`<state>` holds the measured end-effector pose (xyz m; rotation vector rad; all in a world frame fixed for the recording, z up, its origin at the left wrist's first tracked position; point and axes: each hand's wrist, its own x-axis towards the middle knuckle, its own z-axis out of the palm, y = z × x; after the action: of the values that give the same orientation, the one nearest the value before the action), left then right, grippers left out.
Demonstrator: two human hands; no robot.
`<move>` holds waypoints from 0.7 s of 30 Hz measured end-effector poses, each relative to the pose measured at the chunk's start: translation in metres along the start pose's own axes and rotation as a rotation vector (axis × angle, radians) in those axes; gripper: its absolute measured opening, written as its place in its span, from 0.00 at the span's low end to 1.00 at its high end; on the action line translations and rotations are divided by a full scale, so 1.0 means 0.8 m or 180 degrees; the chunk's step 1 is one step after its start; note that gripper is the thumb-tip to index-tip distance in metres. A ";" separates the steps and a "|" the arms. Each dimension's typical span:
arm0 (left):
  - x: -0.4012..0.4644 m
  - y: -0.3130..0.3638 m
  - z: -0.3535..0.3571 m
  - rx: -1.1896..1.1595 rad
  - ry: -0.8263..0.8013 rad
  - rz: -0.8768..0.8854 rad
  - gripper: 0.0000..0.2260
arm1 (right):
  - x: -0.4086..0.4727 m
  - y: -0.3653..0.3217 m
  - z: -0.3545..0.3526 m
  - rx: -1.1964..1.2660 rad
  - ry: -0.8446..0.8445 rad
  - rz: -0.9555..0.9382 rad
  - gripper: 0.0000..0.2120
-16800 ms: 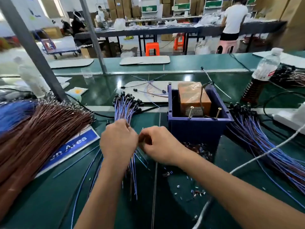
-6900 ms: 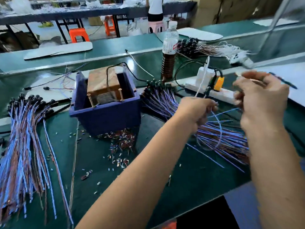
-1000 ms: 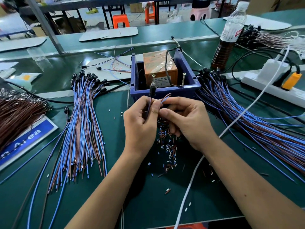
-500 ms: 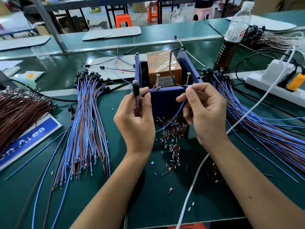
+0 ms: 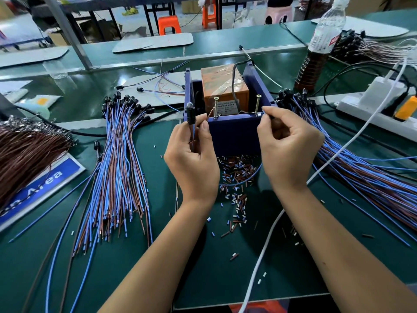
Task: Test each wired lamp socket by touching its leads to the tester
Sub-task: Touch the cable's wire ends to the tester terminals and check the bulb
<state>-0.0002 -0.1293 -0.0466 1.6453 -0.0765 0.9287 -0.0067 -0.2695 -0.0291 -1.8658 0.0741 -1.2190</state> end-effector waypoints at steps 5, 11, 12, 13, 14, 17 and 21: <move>-0.001 0.003 0.000 0.0055 -0.0065 -0.0033 0.07 | 0.000 -0.006 0.000 -0.0057 -0.0089 -0.0143 0.07; -0.001 0.006 0.000 0.0008 -0.0111 -0.0069 0.07 | 0.000 -0.007 -0.002 -0.0008 -0.0159 -0.0146 0.07; 0.000 0.006 0.000 0.0003 -0.0111 -0.0071 0.07 | 0.000 -0.007 -0.002 -0.0003 -0.0166 -0.0141 0.07; 0.000 0.007 0.000 -0.0005 -0.0113 -0.0076 0.07 | -0.001 -0.007 -0.002 0.0003 -0.0173 -0.0136 0.07; -0.001 0.007 0.000 -0.0016 -0.0116 -0.0086 0.07 | -0.001 -0.007 -0.002 0.0008 -0.0180 -0.0136 0.07; -0.002 0.008 0.000 -0.0027 -0.0130 -0.0086 0.07 | -0.001 -0.007 -0.003 0.0021 -0.0205 -0.0149 0.07; -0.002 0.009 -0.002 -0.0011 -0.0144 -0.0010 0.07 | -0.001 -0.006 -0.004 -0.0005 -0.0217 -0.0186 0.07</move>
<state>-0.0058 -0.1310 -0.0420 1.6629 -0.1065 0.8888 -0.0117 -0.2680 -0.0261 -1.9210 -0.0169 -1.1940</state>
